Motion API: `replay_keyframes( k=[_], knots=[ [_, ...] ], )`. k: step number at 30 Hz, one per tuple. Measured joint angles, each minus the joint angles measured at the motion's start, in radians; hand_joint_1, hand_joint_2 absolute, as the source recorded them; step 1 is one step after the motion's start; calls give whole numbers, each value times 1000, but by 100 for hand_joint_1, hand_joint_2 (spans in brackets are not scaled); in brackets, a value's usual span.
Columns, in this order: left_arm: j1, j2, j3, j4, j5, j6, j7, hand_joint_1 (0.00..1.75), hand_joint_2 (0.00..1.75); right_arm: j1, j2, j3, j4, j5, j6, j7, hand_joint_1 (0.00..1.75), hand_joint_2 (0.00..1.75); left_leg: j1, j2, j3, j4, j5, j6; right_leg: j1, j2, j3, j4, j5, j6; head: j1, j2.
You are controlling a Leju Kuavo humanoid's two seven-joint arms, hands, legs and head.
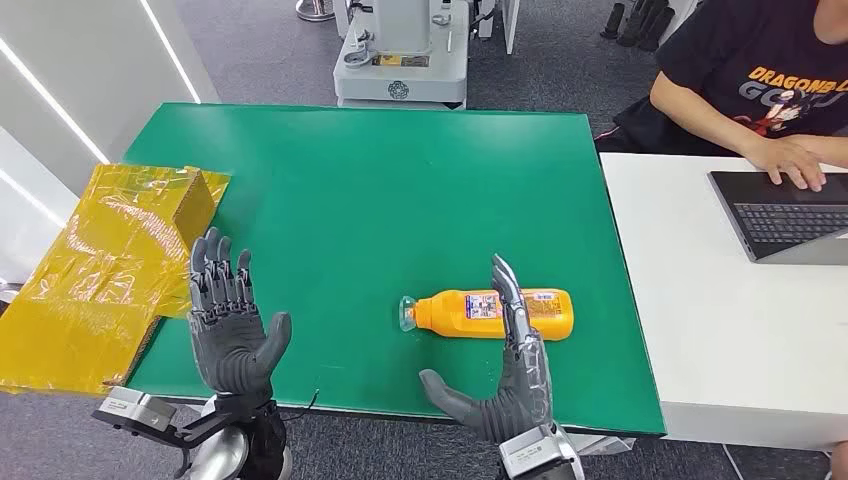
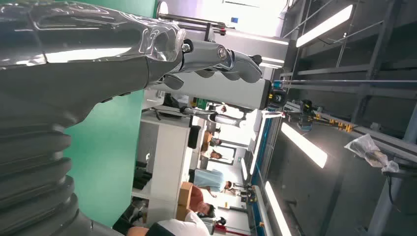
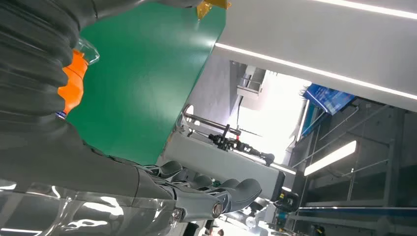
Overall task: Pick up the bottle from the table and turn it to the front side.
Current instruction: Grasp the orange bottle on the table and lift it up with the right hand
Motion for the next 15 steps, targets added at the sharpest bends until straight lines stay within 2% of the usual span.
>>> replay_keyframes(
  k=[15],
  knots=[
    [10, 0, 0, -7, -3, 4, 0, 0, 175, -9, 0, 0, 13, 1, -11, 0, 0, 175, 0, 0, 0, 0, 0, 0, 0, 0, 0, 0, 0, 0, 0, 0]
  ],
)
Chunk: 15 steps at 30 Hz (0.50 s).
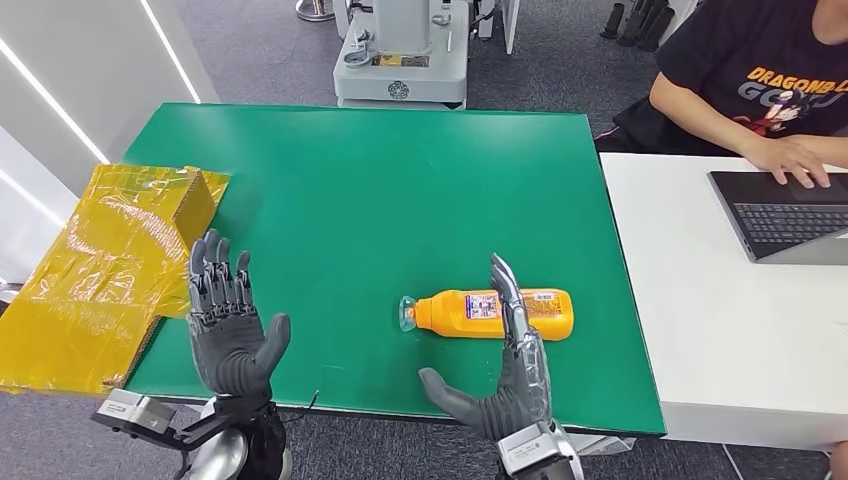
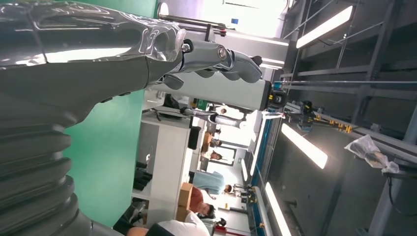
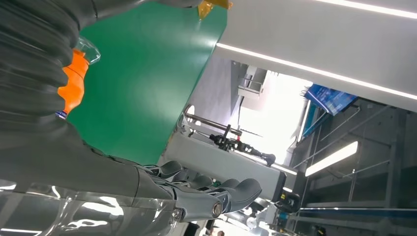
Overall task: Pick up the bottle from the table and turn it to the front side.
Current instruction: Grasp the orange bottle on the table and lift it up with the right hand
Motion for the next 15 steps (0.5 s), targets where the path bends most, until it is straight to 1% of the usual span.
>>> replay_keyframes(
  k=[3, 5, 7, 10, 13, 15],
  knots=[
    [5, 0, 0, -4, -4, 1, 0, 0, 175, -6, 0, -2, 4, 21, -23, 4, 0, 175, 0, 0, 0, 0, 0, 0, 0, 0, 0, 0, 0, 0, 0, 0],
    [8, 0, 0, -4, -7, -2, 0, 0, 175, -16, -3, -12, 6, 74, -40, 26, 0, 175, 0, 0, 0, 0, 0, 0, 0, 0, 0, 0, 0, 0, 0, 0],
    [11, -1, 0, -4, -10, -9, 0, 0, 175, -34, -12, -36, 10, 152, -37, 64, 0, 175, 0, 0, 0, 0, 0, 0, 0, 0, 0, 0, 0, 0, 0, 0],
    [14, -2, 0, -4, -15, -23, 0, 0, 175, -66, -31, -86, 20, 259, 31, 136, 0, 175, 0, 0, 0, 0, 0, 0, 0, 0, 0, 0, 0, 0, 0, 0],
    [15, -4, 0, -4, -16, -40, 0, 0, 175, -121, -62, -134, 50, 366, 139, 224, 0, 175, 0, 0, 0, 1, 0, 1, 0, 0, 1, 0, 1, 0, 0, 0],
    [15, -5, 0, -4, -17, -51, 0, 0, 175, -177, -92, -159, 91, 415, 222, 267, 0, 175, 0, 0, 0, 1, 1, 1, 0, 0, 1, 0, 1, 1, 0, 0]
  ],
)
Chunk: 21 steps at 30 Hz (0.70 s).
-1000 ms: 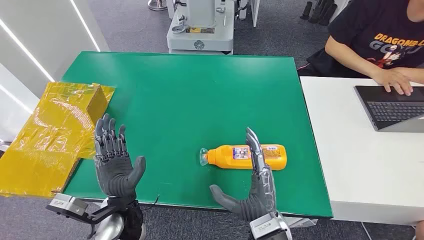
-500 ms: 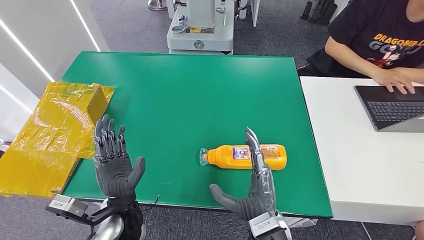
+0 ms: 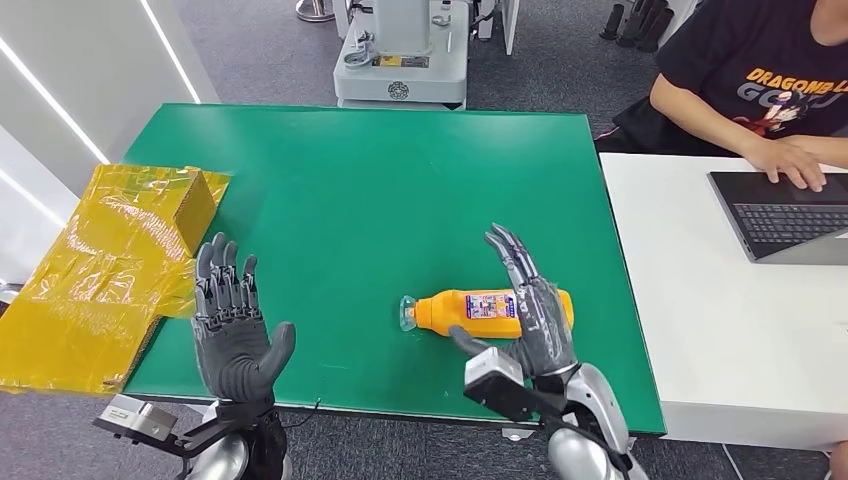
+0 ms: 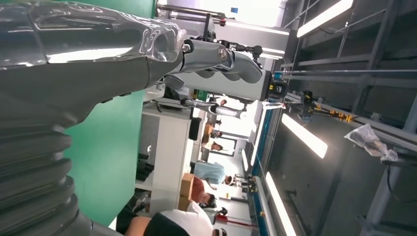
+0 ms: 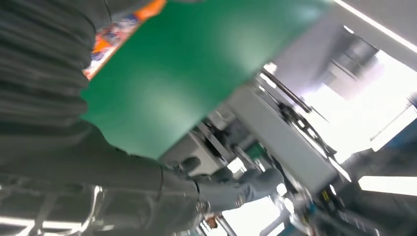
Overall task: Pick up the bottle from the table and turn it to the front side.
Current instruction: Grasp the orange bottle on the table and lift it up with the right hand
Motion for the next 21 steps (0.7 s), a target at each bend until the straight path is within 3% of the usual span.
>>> replay_keyframes(
  k=[6, 9, 14, 21],
  knots=[
    [-1, -5, 5, -9, -7, -20, 0, 0, 175, -200, -81, -36, 177, 49, 209, 35, 0, 175, 0, 0, 0, 1, 1, 1, 0, 0, 0, 0, 1, 1, 0, 0],
    [-2, -4, 7, -17, -8, -28, 1, 0, 175, -311, -118, -23, 283, 34, 362, 50, 0, 175, 0, 0, 0, 1, 1, 1, 0, 0, 0, 0, 2, 1, 0, 0],
    [-9, -3, 12, -24, -1, -38, 2, 0, 175, -552, -166, 71, 509, -54, 624, 12, 0, 175, 0, -1, 0, 2, 1, 1, 0, 0, 0, 1, 2, 1, 0, 0],
    [-17, 3, 13, -27, 9, -39, 3, 0, 175, -734, -171, 236, 723, -111, 778, 1, 0, 175, 0, -2, -1, 2, 1, 1, 0, -2, 0, 1, 2, 2, 0, 0]
  ],
)
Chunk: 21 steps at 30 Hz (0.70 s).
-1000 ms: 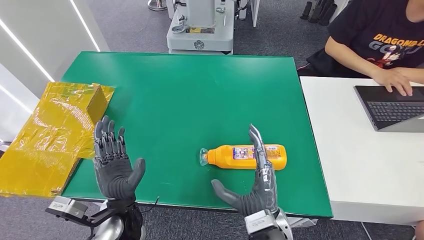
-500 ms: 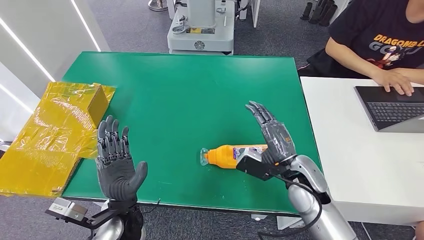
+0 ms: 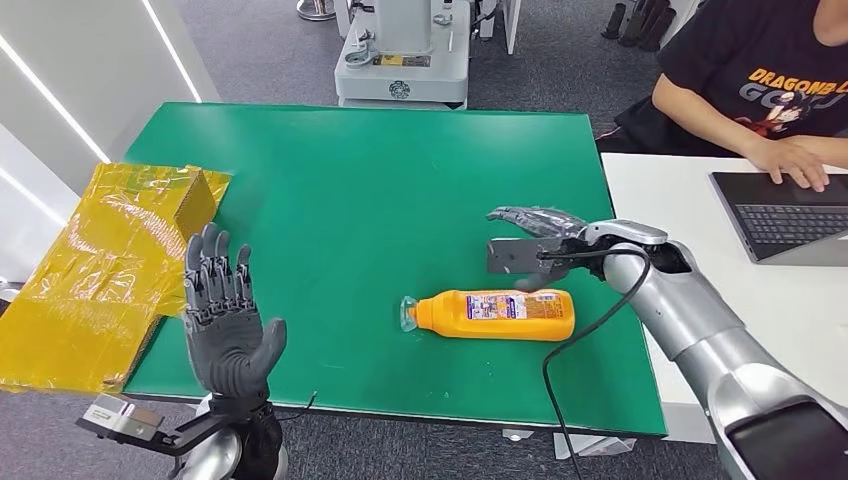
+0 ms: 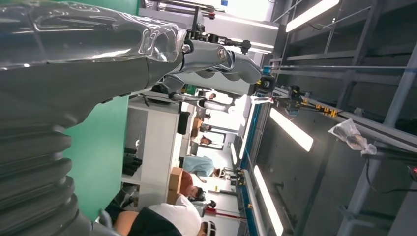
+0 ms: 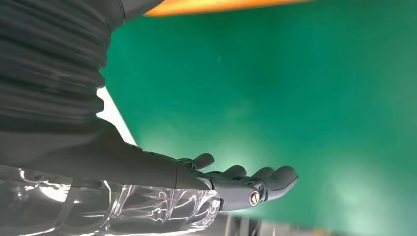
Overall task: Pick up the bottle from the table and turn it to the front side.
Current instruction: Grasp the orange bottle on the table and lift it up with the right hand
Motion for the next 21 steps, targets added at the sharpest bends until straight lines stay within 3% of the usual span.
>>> replay_keyframes(
  k=[14, 21],
  knots=[
    [-14, 12, 0, 0, 21, 14, 0, 0, 175, -65, 13, 208, 161, -85, 79, -46, 0, 175, 0, 0, 0, 0, 0, 0, 0, 0, 0, 0, 0, 0, 0, 0],
    [-14, 12, 0, 0, 23, 18, 0, 0, 175, -65, 5, 263, 184, -102, 84, -10, 0, 175, 0, 0, 0, 0, 0, 0, 0, 0, 0, 0, 0, 0, 0, 0]
  ],
)
